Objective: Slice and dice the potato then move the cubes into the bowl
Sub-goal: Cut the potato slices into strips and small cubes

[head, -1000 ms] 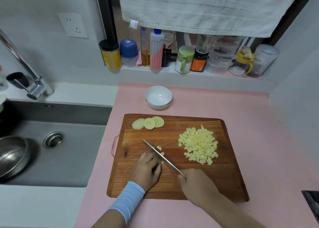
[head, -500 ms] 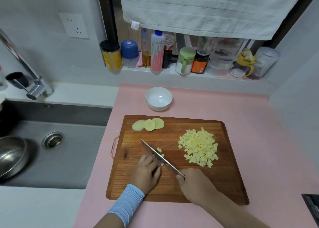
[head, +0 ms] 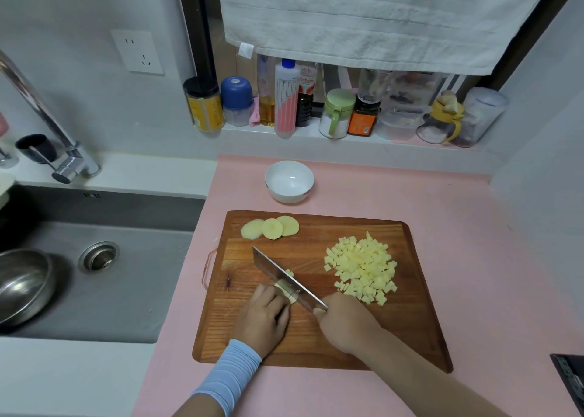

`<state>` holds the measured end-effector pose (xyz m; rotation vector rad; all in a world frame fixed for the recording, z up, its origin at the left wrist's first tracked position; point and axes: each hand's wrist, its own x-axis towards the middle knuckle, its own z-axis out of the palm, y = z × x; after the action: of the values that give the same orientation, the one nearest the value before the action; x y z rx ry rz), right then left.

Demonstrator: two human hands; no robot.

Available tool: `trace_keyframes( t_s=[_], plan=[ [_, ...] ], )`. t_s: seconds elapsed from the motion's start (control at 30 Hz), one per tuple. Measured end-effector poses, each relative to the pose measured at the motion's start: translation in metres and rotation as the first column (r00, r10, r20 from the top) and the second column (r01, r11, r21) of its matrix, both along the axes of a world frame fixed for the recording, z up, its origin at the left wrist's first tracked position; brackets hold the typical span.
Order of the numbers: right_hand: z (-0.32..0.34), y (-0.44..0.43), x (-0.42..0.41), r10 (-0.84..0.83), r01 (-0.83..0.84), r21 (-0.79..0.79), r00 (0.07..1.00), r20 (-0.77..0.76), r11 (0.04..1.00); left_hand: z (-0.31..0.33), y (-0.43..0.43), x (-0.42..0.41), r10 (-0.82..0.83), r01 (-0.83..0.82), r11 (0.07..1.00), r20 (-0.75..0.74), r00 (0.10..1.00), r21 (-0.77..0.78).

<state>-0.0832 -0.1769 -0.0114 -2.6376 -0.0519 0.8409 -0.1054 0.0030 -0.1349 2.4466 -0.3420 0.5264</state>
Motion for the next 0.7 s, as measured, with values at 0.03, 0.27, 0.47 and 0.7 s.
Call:
trace_keyframes(
  t_s=[0.03, 0.27, 0.47, 0.7],
  plan=[
    [0.001, 0.0, 0.0, 0.006, -0.006, 0.0, 1.0, -0.002, 1.0, 0.0, 0.0, 0.0, 0.005, -0.005, 1.0, -0.004, 1.0, -0.003],
    [0.014, -0.001, -0.013, 0.09, -0.086, -0.038, 0.989, 0.118, 0.996, 0.005, 0.001, -0.001, -0.007, 0.007, 1.0, -0.028, 1.0, -0.022],
    [0.021, -0.015, -0.031, 0.092, -0.088, -0.037, 0.99, 0.106, 0.995, 0.004, 0.003, -0.001, -0.037, 0.036, 0.997, -0.007, 0.999, -0.072],
    [0.011, -0.013, -0.027, 0.047, -0.046, -0.019, 0.998, 0.047, 0.999, 0.001, 0.004, 0.001, -0.034, 0.032, 0.995, -0.025, 0.999, -0.094]
  ],
)
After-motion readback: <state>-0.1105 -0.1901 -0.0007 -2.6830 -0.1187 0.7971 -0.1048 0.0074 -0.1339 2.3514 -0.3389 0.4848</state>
